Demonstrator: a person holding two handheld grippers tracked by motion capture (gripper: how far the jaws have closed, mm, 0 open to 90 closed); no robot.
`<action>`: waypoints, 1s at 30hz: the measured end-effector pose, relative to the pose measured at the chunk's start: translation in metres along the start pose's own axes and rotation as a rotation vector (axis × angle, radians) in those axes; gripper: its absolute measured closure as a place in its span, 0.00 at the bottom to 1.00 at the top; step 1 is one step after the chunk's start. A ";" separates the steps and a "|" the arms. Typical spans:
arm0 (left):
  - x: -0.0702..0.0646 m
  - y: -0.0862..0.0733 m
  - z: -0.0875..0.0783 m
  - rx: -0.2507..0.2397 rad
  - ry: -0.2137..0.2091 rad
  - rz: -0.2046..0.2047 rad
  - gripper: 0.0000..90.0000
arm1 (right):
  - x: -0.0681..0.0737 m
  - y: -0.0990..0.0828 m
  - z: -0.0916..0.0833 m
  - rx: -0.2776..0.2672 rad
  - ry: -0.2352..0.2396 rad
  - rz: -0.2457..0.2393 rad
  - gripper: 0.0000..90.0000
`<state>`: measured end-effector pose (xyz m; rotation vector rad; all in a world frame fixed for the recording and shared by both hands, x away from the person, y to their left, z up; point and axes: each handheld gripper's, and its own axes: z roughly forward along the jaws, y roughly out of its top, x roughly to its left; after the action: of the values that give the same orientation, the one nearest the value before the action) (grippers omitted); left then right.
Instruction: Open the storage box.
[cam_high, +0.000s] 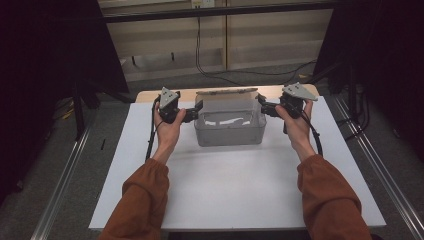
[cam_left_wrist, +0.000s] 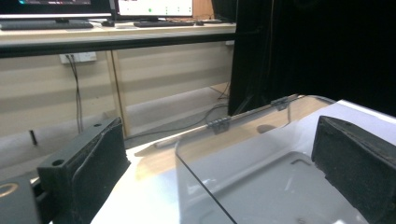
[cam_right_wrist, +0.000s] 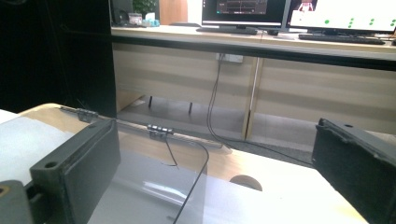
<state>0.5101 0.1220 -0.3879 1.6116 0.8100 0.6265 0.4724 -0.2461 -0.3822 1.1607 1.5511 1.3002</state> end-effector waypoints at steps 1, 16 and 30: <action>-0.001 0.000 -0.002 -0.003 0.003 0.000 0.03 | 0.001 -0.001 -0.002 -0.004 0.001 0.001 0.01; -0.015 -0.011 -0.028 -0.013 -0.002 0.025 0.03 | 0.002 -0.017 -0.029 -0.003 -0.018 -0.022 0.01; -0.020 -0.022 -0.050 -0.016 0.002 -0.034 0.03 | 0.008 -0.028 -0.055 -0.007 -0.026 -0.051 0.01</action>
<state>0.4555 0.1385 -0.3993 1.5796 0.8302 0.6091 0.4133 -0.2546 -0.4004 1.1226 1.5464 1.2513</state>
